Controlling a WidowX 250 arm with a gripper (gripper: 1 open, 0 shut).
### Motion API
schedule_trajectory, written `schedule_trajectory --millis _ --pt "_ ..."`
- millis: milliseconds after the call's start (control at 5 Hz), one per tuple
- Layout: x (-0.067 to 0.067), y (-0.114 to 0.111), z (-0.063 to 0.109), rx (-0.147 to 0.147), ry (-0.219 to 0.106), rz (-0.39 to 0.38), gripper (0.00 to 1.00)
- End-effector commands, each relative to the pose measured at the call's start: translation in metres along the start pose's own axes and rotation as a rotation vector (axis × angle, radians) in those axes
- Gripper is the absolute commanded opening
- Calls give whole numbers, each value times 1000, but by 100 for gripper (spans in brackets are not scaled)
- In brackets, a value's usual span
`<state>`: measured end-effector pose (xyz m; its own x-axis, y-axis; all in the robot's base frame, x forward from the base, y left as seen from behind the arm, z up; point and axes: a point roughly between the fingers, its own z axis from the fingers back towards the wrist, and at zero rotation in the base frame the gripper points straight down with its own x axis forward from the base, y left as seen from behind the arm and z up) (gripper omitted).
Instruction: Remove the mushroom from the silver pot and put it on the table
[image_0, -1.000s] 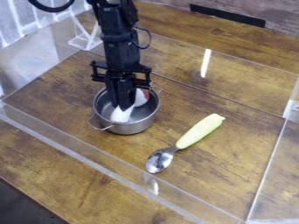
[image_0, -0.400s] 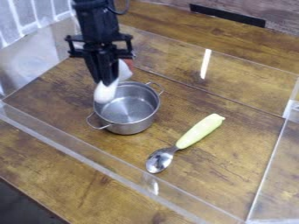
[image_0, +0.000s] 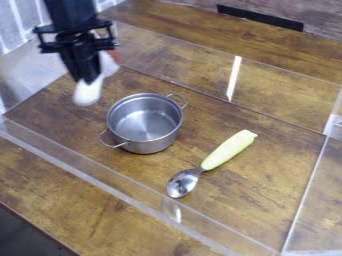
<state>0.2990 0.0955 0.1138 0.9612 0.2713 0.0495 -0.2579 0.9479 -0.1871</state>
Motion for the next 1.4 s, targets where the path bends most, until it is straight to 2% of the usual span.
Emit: schedule_trajectory --millis 0,600,1000,1200 --pt "-7 31 16 28 -71 30 0" --pt "-3 59 -33 38 -3 -55 0" --pt "-6 60 -54 34 23 -53 0" --pt "-2 59 -65 29 37 -75 0"
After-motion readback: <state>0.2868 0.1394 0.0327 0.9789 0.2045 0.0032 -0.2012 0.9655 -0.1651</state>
